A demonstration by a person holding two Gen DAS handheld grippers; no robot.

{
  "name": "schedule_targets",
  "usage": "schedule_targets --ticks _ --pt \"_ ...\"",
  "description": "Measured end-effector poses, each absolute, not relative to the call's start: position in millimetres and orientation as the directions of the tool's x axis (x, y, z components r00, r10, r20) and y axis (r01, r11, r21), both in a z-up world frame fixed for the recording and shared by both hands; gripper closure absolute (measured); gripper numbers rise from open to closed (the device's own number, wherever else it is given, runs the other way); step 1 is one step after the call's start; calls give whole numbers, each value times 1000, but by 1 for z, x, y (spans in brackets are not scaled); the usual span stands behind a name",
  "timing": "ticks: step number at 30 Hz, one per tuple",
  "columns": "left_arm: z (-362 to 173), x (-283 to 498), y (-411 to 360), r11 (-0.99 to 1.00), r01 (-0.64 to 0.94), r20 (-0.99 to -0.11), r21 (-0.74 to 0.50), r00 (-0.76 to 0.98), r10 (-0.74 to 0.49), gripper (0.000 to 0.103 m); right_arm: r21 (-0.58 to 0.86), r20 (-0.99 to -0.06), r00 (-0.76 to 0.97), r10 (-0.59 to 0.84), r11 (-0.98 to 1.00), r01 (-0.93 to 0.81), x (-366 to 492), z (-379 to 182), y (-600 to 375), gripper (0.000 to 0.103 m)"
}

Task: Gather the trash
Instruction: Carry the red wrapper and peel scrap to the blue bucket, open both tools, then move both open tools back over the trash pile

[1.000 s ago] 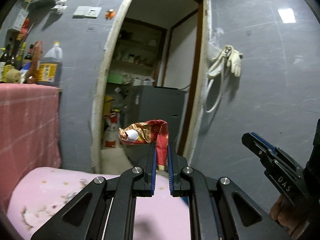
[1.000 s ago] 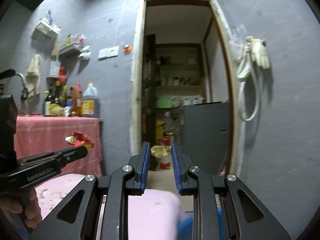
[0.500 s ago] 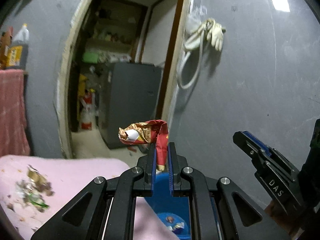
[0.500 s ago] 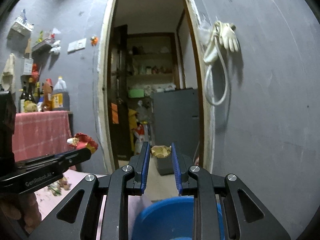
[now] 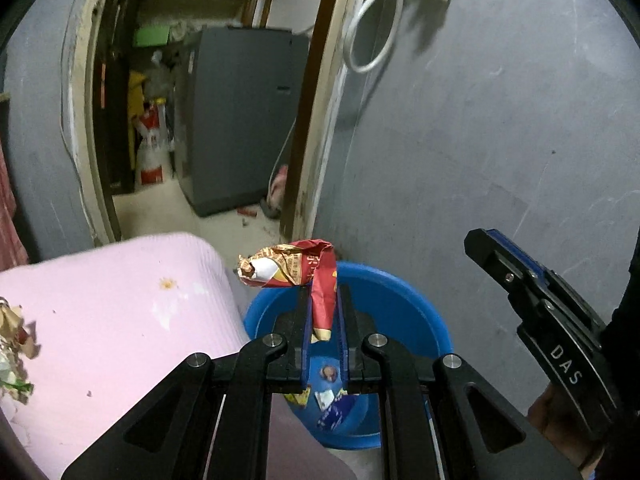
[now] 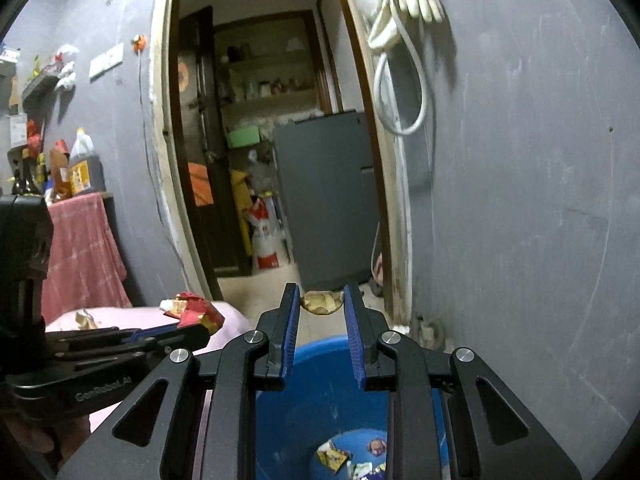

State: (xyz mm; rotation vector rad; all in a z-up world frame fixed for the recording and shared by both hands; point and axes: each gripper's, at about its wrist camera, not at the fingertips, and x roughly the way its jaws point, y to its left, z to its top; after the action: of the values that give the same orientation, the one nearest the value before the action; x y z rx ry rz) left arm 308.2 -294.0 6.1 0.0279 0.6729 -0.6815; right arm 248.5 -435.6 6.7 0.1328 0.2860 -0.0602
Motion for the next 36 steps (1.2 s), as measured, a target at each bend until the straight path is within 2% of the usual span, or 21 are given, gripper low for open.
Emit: schedule_targets --ticks 4,8,15,22,26,28,32,36 --pt "-9 313 -297 790 576 -617 -211 548 -565 90 127 -322 946 -44 988 89 253 1 -439 79" --pt "-14 313 -293 793 567 -614 -224 550 -567 72 131 -337 941 -40 987 89 255 -1 -440 73" --pt "-6 312 -276 816 529 -584 -232 595 -552 71 128 -334 941 -50 987 98 255 1 -441 71" --pt "12 311 -246 851 468 -519 -238 679 -519 59 120 -293 955 -51 989 90 249 10 -436 52" --pt "28 299 -225 868 434 -456 -242 739 -496 38 116 -256 966 -40 991 72 244 19 -428 44" --pt "37 294 -213 874 422 -421 -243 765 -487 25 112 -234 972 -32 992 60 241 25 -422 26" --pt "54 280 -189 896 390 -342 -213 829 -442 6 101 -188 982 -16 994 35 236 36 -408 19" --pt "65 263 -167 916 356 -284 -184 873 -396 3 87 -134 991 4 996 8 230 45 -391 3"
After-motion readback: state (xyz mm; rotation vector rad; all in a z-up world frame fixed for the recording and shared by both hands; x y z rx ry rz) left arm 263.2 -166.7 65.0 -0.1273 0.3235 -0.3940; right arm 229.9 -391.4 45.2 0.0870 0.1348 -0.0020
